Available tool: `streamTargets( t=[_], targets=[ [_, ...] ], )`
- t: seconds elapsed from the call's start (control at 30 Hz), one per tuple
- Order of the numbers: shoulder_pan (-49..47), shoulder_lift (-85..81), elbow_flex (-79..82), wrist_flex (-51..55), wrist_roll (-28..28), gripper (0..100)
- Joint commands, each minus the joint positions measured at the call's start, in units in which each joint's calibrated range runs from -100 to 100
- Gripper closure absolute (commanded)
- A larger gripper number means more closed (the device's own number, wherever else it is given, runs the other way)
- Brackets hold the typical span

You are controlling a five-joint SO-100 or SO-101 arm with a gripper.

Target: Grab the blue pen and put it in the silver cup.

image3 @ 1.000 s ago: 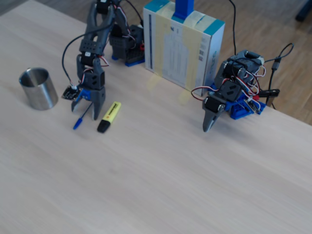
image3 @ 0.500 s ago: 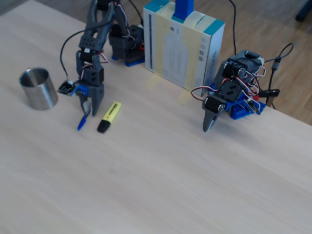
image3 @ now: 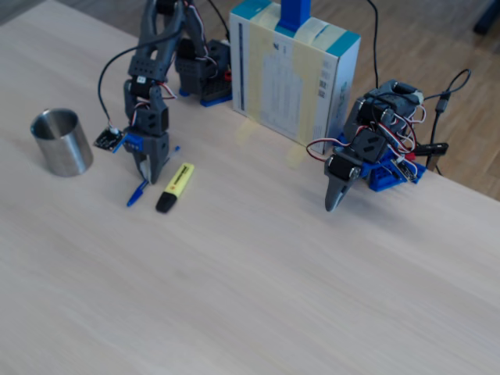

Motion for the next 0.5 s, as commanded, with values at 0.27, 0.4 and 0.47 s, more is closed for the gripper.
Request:
streamTargets(
  t=[0.27, 0.4, 0.47],
  targets=[
    [-0.1, -8.7, 2.0, 0.3, 0.2, 98],
    [-1.9, -13.1, 1.9, 0.2, 0.2, 98],
    [-2.8, -15.9, 1.9, 0.1, 0.2, 98]
  ],
)
